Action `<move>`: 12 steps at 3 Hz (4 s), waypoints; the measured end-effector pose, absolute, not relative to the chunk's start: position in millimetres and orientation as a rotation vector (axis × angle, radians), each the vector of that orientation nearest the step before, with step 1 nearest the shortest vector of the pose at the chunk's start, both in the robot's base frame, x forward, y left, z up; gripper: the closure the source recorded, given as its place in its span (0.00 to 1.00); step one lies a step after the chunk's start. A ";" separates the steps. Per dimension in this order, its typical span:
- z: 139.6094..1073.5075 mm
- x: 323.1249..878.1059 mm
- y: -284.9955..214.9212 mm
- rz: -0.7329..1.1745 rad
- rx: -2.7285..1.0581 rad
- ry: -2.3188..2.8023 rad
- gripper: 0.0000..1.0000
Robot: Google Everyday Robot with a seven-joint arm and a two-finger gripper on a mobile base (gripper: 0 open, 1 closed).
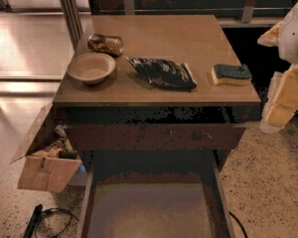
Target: Place blue chip bag into middle drawer
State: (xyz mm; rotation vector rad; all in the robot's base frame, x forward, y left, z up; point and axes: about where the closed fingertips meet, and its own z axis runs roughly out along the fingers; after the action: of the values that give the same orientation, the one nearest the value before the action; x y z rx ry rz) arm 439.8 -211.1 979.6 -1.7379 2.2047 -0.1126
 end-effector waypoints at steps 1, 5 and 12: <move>993.0 465.8 -189.6 -0.230 -1.769 2.096 0.00; 960.2 535.1 -146.9 0.329 -1.218 1.895 0.00; 860.7 670.5 -81.3 0.197 -1.393 1.841 0.16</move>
Offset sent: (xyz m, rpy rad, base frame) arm 0.0738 0.0754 0.0436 0.2270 -0.2682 0.1222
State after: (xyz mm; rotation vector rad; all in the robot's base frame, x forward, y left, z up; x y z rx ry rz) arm 670.5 -81.3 860.7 -1.3935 1.8407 0.1967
